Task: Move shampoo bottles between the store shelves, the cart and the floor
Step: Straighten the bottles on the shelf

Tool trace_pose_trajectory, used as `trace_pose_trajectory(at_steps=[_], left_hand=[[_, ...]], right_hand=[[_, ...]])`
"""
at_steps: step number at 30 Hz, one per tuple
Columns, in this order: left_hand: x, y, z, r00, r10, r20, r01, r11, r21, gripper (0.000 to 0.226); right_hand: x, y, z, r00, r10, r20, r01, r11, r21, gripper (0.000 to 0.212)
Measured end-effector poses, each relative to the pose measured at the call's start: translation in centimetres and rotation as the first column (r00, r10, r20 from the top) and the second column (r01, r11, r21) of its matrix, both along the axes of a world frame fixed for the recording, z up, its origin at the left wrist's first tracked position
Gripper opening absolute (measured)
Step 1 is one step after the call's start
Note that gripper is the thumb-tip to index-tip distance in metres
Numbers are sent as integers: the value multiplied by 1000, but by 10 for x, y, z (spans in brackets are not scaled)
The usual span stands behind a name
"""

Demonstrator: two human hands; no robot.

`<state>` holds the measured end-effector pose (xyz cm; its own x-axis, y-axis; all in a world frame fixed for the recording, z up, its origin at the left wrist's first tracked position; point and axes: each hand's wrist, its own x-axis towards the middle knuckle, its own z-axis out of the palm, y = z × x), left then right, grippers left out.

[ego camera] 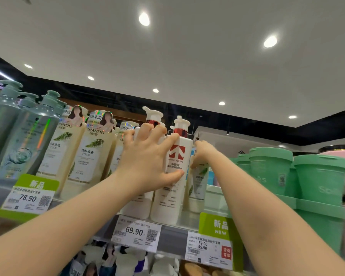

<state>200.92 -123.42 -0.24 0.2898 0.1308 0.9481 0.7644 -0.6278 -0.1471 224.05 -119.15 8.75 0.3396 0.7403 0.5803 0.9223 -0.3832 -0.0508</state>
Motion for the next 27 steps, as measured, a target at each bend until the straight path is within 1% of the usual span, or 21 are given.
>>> trace_pose_trajectory(at_steps=[3,6,12,15,17,19,21,23,25,27], left_hand=[[1,-1,0,1000,-5,1,5,1000,-3,84],[1,0,0,1000,-7,0,7,1000,-4,84],[1,1,0,1000,-6,-7,6,1000,-18,84],[1,-1,0,1000,-5,-15,5,1000,-22,83],[1,-2,0,1000,-6,-18,5,999,-32,83],[1,-3,-1,1000,-7,-23,6,999,-38,83],[0,-3,0,1000,-10,-25,9,999,-47,83],[0,-5,0,999,-16,-31,14,998,-57,83],[0,-5,0,999,-17,-41,15,998,-62,83],[-3,-5,2,998,-13,-64,9,998,-54,82]], right_hand=[[1,-10,4,997,61,-56,-59,997,40,90],[4,-23,3,990,99,-102,-91,992,85,97],[10,-44,-6,959,158,-234,-96,962,256,93],[9,-54,-15,924,247,-293,-146,933,328,90],[7,-62,-21,888,315,-335,-190,915,357,86],[5,-71,-25,869,335,-364,-201,911,359,83],[3,-80,-28,878,322,-353,-194,915,353,82],[1,-88,-32,886,325,-332,-193,907,374,76],[-5,-97,-34,886,358,-296,-230,891,391,71],[-15,-111,-28,888,378,-262,-267,887,378,71]])
